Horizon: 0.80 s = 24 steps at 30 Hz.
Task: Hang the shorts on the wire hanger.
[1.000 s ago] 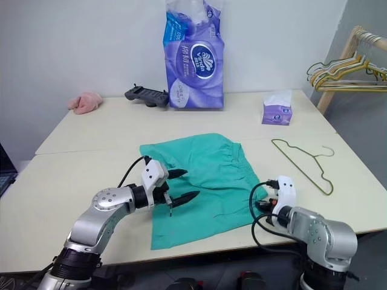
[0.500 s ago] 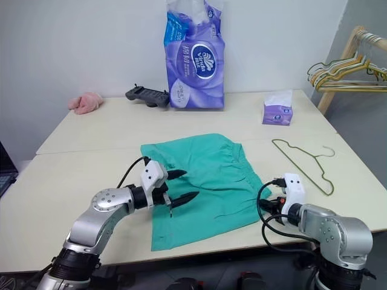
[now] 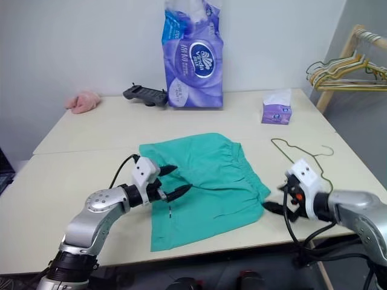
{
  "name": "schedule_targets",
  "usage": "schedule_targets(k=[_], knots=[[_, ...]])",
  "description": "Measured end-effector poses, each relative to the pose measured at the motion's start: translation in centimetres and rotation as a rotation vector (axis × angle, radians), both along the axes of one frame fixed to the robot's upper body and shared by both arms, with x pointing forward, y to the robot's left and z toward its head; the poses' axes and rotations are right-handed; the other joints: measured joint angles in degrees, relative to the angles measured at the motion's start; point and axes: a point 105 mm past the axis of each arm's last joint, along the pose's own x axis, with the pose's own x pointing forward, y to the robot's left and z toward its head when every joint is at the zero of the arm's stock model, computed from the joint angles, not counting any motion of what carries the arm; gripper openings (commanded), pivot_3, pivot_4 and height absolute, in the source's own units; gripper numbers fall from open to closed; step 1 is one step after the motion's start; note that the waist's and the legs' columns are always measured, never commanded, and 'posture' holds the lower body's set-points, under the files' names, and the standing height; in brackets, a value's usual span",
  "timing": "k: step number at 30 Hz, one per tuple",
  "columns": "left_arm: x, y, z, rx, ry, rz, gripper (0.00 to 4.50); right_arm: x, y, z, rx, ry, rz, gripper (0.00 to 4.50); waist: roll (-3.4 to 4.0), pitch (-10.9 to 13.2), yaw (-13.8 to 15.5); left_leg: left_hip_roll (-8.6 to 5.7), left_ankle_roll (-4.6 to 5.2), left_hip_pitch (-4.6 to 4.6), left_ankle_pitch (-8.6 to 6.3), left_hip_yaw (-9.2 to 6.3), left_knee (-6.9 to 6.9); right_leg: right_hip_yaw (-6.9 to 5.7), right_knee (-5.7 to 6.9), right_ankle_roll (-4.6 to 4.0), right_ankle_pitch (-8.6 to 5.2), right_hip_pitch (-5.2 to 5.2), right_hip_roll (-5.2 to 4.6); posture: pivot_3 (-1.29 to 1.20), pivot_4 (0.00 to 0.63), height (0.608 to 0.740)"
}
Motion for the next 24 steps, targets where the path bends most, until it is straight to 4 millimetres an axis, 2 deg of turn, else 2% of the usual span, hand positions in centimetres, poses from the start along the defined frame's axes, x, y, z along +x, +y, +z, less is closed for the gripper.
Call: schedule_targets(k=[3, 5, 13, 18, 24], knots=[[-1.2, 1.0, -1.1, 0.023, 0.055, -0.009, 4.50, 2.2, 2.5, 1.9, 0.044, -0.183, 0.084, 4.30, -0.04, 0.09, -0.54, 0.00, -0.05, -0.02, 0.00, 0.00, 0.00, 0.05, 0.01, -0.03, 0.01, -0.05, -0.01, 0.03, 0.065, 0.740], [-2.0, 2.0, -1.5, 0.051, 0.094, -0.023, 4.50, 3.1, 3.9, 2.4, 0.071, -0.243, 0.126, 4.30, -0.10, 0.14, -0.45, 0.00, -0.07, -0.05, 0.00, -0.05, 0.01, 0.03, 0.00, -0.14, 0.08, -0.07, -0.02, 0.04, 0.068, 0.740], [-5.5, 6.7, -2.6, 0.052, 0.298, 0.017, 4.50, 4.5, 4.7, 1.3, 0.074, -0.266, 0.141, 4.30, 0.08, 0.38, 0.73, -0.12, -0.03, -0.08, -0.04, -0.01, 0.02, 0.05, -0.12, -0.32, 0.19, -0.06, -0.16, 0.05, 0.071, 0.740], [-6.1, 6.9, -3.3, 0.061, 0.330, 0.025, 4.50, 4.5, 5.2, 1.3, 0.097, -0.268, 0.146, 4.30, 0.13, 0.48, 0.81, -0.09, -0.03, -0.07, -0.04, -0.07, 0.01, -0.01, -0.09, -0.32, 0.19, -0.04, -0.15, 0.05, 0.072, 0.740], [-4.6, 5.5, -3.7, 0.044, 0.298, 0.033, 4.50, 4.5, 5.6, 1.3, 0.102, -0.268, 0.151, 4.30, 0.17, 0.49, 0.77, -0.11, -0.04, -0.07, -0.03, -0.04, 0.02, 0.01, -0.08, -0.34, 0.21, -0.04, -0.16, 0.03, 0.062, 0.740]])
